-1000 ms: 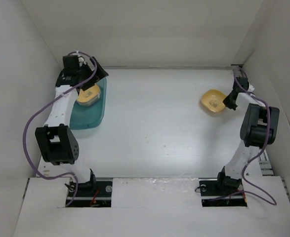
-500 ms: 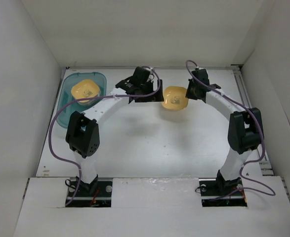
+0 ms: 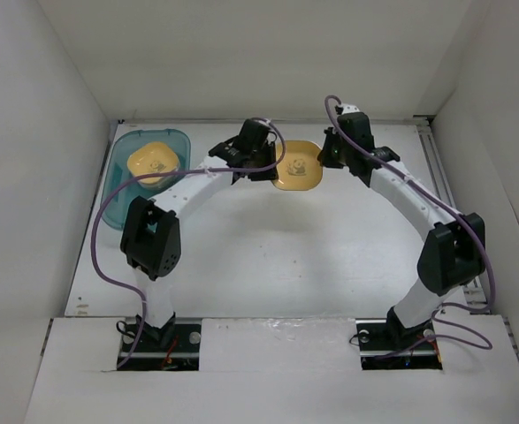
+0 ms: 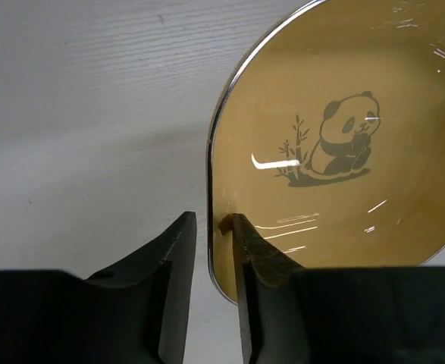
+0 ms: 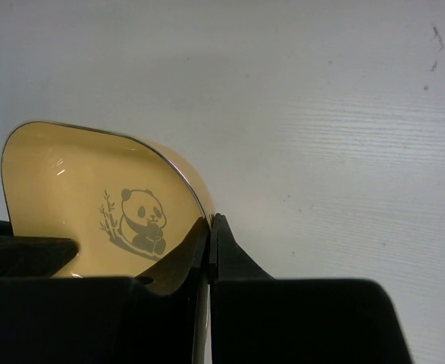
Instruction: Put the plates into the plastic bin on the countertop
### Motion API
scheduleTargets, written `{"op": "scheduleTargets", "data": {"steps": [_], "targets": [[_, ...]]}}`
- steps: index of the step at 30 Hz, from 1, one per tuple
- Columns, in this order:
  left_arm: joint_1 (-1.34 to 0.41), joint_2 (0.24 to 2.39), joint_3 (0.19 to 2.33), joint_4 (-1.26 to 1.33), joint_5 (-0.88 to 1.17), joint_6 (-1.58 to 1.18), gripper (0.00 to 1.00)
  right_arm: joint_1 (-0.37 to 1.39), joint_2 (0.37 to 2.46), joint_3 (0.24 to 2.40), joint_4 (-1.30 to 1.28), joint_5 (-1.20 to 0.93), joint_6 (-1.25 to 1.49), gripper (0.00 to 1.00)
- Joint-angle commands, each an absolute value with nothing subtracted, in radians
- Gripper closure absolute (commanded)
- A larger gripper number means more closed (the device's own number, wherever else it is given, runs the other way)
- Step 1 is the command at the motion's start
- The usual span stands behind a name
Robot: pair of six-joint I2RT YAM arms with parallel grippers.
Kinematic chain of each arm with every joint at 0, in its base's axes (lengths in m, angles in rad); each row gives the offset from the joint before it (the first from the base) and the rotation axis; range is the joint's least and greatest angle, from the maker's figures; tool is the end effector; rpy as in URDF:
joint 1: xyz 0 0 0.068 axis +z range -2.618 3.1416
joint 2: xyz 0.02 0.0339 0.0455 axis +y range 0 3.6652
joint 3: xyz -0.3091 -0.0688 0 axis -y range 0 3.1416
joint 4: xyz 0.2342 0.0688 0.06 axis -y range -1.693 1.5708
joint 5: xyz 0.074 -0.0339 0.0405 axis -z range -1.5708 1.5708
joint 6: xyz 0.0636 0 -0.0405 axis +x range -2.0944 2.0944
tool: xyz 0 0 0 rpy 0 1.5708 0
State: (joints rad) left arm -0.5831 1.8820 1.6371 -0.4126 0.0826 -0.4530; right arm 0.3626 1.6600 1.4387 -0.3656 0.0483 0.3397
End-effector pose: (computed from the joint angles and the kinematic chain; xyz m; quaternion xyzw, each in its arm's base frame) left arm 0.3854 -0.2605 0.3252 0.0765 0.8937 -0.2504 0.3644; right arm 0.3785 0.1403 0.3523 0.0013 0.8812 0.1424 0.4507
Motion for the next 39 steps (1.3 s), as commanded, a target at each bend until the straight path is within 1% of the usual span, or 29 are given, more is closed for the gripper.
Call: {"op": "scheduleTargets", "data": {"steps": [1, 3, 4, 5, 6, 7, 8, 9, 14, 15, 18, 19, 23, 29, 30, 31, 32, 33, 34, 35, 36, 38, 39], "targets": [[-0.563, 1.859, 1.652, -0.434, -0.006, -0.445, 0.80, 0.373, 1.612, 1.434, -0.322, -0.018, 0.337, 1.00], [-0.563, 1.850, 1.652, -0.434, -0.031, -0.445, 1.00, 0.373, 1.612, 1.422, -0.301, -0.031, 0.337, 1.00], [-0.563, 1.850, 1.652, -0.434, -0.043, -0.445, 1.00, 0.373, 1.612, 1.422, -0.301, -0.041, 0.337, 1.00], [-0.563, 1.850, 1.667, -0.434, -0.078, -0.445, 1.00, 0.382, 1.612, 1.411, -0.289, -0.041, 0.337, 0.97], [-0.563, 1.850, 1.681, -0.461, -0.109, -0.454, 1.00, 0.382, 1.612, 1.399, -0.288, -0.041, 0.337, 0.64], [-0.563, 1.850, 1.698, -0.485, -0.145, -0.454, 1.00, 0.382, 1.612, 1.399, -0.288, -0.041, 0.337, 0.45], [-0.552, 1.850, 1.716, -0.509, -0.191, -0.454, 1.00, 0.382, 1.612, 1.388, -0.288, -0.028, 0.337, 0.36], [-0.508, 1.841, 1.744, -0.529, -0.192, -0.463, 1.00, 0.368, 1.612, 1.379, -0.288, -0.028, 0.337, 0.27], [-0.336, 1.755, 1.718, -0.526, -0.189, -0.463, 1.00, 0.334, 1.586, 1.267, -0.256, -0.028, 0.287, 0.24], [-0.269, 1.735, 1.701, -0.526, -0.189, -0.463, 1.00, 0.324, 1.576, 1.247, -0.256, -0.040, 0.287, 0.24], [-0.158, 1.721, 1.654, -0.503, -0.157, -0.501, 1.00, 0.304, 1.575, 1.180, -0.232, -0.063, 0.265, 0.24], [-0.085, 1.721, 1.623, -0.493, -0.126, -0.534, 1.00, 0.304, 1.575, 1.166, -0.223, -0.074, 0.256, 0.24], [0.038, 1.721, 1.597, -0.479, -0.117, -0.590, 1.00, 0.281, 1.566, 1.115, -0.201, -0.113, 0.236, 0.24], [0.156, 1.759, 1.588, -0.468, -0.115, -0.629, 1.00, 0.249, 1.536, 1.081, -0.201, -0.146, 0.196, 0.24], [0.188, 1.769, 1.576, -0.468, -0.077, -0.629, 1.00, 0.249, 1.536, 1.081, -0.201, -0.156, 0.196, 0.24], [0.189, 1.769, 1.575, -0.468, -0.055, -0.629, 0.95, 0.249, 1.536, 1.081, -0.201, -0.156, 0.196, 0.24], [0.198, 1.781, 1.575, -0.468, -0.046, -0.629, 0.86, 0.249, 1.536, 1.081, -0.201, -0.156, 0.196, 0.24], [0.198, 1.781, 1.575, -0.468, -0.037, -0.629, 0.73, 0.249, 1.536, 1.091, -0.201, -0.156, 0.196, 0.24], [0.198, 1.767, 1.575, -0.454, -0.028, -0.629, 0.64, 0.249, 1.536, 1.091, -0.201, -0.156, 0.196, 0.24], [0.198, 1.753, 1.556, -0.454, -0.028, -0.629, 0.45, 0.249, 1.536, 1.091, -0.201, -0.156, 0.196, 0.24], [0.198, 1.729, 1.546, -0.440, -0.028, -0.629, 0.38, 0.249, 1.536, 1.103, -0.201, -0.166, 0.196, 0.24], [0.198, 1.707, 1.546, -0.440, -0.028, -0.629, 0.30, 0.261, 1.526, 1.112, -0.201, -0.166, 0.196, 0.24], [0.189, 1.697, 1.537, -0.449, -0.028, -0.629, 0.06, 0.273, 1.526, 1.121, -0.201, -0.166, 0.196, 0.24]]}}
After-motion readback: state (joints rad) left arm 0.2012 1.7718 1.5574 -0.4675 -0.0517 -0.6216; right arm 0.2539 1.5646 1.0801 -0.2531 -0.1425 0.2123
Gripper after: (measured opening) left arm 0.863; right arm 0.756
